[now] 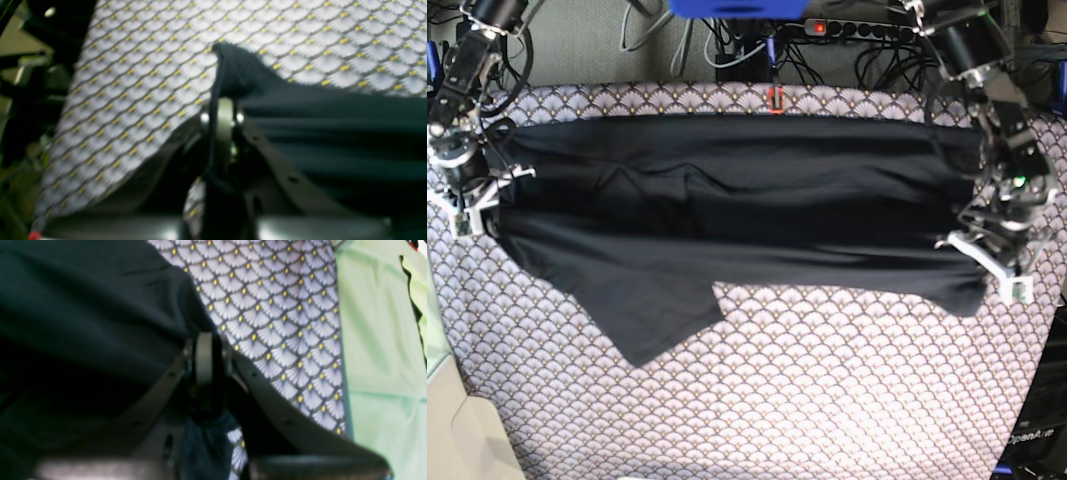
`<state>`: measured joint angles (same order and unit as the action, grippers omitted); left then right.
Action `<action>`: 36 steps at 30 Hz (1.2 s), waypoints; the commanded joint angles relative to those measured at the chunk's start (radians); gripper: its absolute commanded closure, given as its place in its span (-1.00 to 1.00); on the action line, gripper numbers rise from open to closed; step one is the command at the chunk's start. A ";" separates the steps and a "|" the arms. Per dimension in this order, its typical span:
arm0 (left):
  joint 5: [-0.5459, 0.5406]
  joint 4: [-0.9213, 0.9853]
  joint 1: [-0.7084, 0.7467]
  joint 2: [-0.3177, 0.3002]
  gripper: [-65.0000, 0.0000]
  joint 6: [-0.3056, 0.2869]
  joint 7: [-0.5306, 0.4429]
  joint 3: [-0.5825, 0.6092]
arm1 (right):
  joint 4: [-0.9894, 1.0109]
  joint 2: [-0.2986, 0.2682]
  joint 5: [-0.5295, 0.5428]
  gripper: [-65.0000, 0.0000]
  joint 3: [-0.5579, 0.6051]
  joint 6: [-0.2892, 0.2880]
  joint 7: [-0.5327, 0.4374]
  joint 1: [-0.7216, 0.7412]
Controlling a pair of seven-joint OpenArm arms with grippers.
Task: Fold the T-shirt properly
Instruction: 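Lift the held hem with both grippers and fold it over toward the collar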
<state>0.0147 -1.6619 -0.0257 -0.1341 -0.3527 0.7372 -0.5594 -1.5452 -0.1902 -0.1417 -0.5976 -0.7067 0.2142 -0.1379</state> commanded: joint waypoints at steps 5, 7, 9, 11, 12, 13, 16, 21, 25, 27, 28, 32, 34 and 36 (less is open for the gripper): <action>0.004 -0.030 0.030 -0.016 1.00 -0.104 -0.021 -0.072 | -0.022 -0.016 0.014 1.00 -0.037 0.009 -0.023 -0.021; 0.004 -0.030 0.043 -0.008 1.00 -0.141 -0.021 -0.103 | -0.022 -0.012 0.014 1.00 -0.072 0.009 -0.023 -0.022; 0.012 -0.030 0.054 0.011 1.00 -0.159 -0.021 -0.126 | -0.022 0.011 0.009 1.00 -0.095 0.009 -0.023 -0.024; 0.011 -0.030 0.068 0.018 1.00 -0.179 -0.021 -0.147 | -0.022 0.022 0.009 1.00 -0.120 0.009 -0.025 -0.030; 0.008 -0.031 0.077 0.023 1.00 -0.190 -0.021 -0.156 | -0.022 0.025 0.009 1.00 -0.127 0.009 -0.025 -0.042; 0.009 -0.033 0.085 0.029 1.00 -0.199 -0.021 -0.164 | -0.022 0.027 0.009 1.00 -0.132 0.009 -0.025 -0.050; 0.012 -0.050 0.103 0.044 1.00 -0.223 -0.021 -0.187 | -0.022 0.028 0.011 1.00 -0.134 0.009 -0.025 -0.070; 0.008 -0.070 0.149 0.060 1.00 -0.265 -0.021 -0.222 | -0.018 0.045 0.012 1.00 -0.135 0.009 -0.025 -0.090; 0.008 -0.070 0.185 0.066 1.00 -0.271 -0.024 -0.236 | -0.022 0.050 0.014 1.00 -0.135 0.009 -0.034 -0.118; 0.006 -0.070 0.192 0.066 1.00 -0.271 -0.026 -0.244 | -0.016 0.057 0.014 1.00 -0.135 0.009 -0.069 -0.128; 0.006 -0.068 0.192 0.066 1.00 -0.271 -0.026 -0.244 | -0.015 0.065 0.014 1.00 -0.135 0.009 -0.091 -0.136; 0.006 -0.070 0.206 0.066 1.00 -0.271 -0.023 -0.244 | -0.015 0.103 0.012 1.00 -0.167 0.009 -0.181 -0.165; 0.006 -0.070 0.209 0.066 1.00 -0.271 -0.023 -0.244 | -0.015 0.119 0.009 1.00 -0.190 0.009 -0.212 -0.173; 0.006 -0.070 0.209 0.067 1.00 -0.273 -0.021 -0.244 | -0.015 0.120 0.009 1.00 -0.198 0.009 -0.226 -0.179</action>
<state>0.0223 -1.7111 0.1928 -0.0513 -0.6338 0.7418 -0.7971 -1.5440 -0.0525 -0.1463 -0.7849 -0.7105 0.0208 -0.3176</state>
